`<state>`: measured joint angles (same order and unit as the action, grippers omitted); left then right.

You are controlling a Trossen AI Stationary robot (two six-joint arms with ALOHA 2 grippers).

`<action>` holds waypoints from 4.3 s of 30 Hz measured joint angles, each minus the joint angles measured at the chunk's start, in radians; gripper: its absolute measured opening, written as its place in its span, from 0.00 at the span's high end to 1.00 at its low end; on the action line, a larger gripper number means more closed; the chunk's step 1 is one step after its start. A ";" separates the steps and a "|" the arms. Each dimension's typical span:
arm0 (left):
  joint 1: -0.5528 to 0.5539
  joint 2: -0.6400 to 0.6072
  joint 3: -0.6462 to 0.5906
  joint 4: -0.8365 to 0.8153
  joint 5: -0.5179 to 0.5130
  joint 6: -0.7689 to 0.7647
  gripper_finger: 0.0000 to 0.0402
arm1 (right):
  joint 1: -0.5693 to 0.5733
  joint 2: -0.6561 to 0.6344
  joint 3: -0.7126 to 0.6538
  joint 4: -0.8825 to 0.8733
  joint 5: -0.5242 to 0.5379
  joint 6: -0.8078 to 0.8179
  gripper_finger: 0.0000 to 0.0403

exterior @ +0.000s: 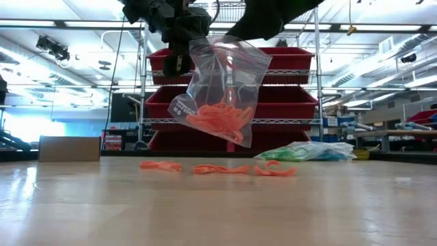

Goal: Sort rubber bands
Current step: Put the orange rubber band into the transparent zip bag

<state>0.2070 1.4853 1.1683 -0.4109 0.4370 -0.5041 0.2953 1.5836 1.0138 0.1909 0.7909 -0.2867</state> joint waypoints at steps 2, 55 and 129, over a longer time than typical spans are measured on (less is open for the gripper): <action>0.000 0.000 0.000 -0.002 0.000 0.000 0.96 | 0.012 -0.002 0.000 -0.028 0.029 0.023 0.93; 0.000 0.000 0.000 0.025 0.000 -0.001 0.96 | 0.102 0.368 -0.270 0.308 -0.398 0.630 0.77; 0.000 0.000 0.000 0.033 0.000 -0.006 0.96 | 0.246 0.003 0.081 -0.524 -0.144 0.586 0.67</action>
<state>0.2070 1.4853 1.1683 -0.3779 0.4372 -0.5099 0.5416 1.5864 1.0950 -0.3326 0.6472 0.2994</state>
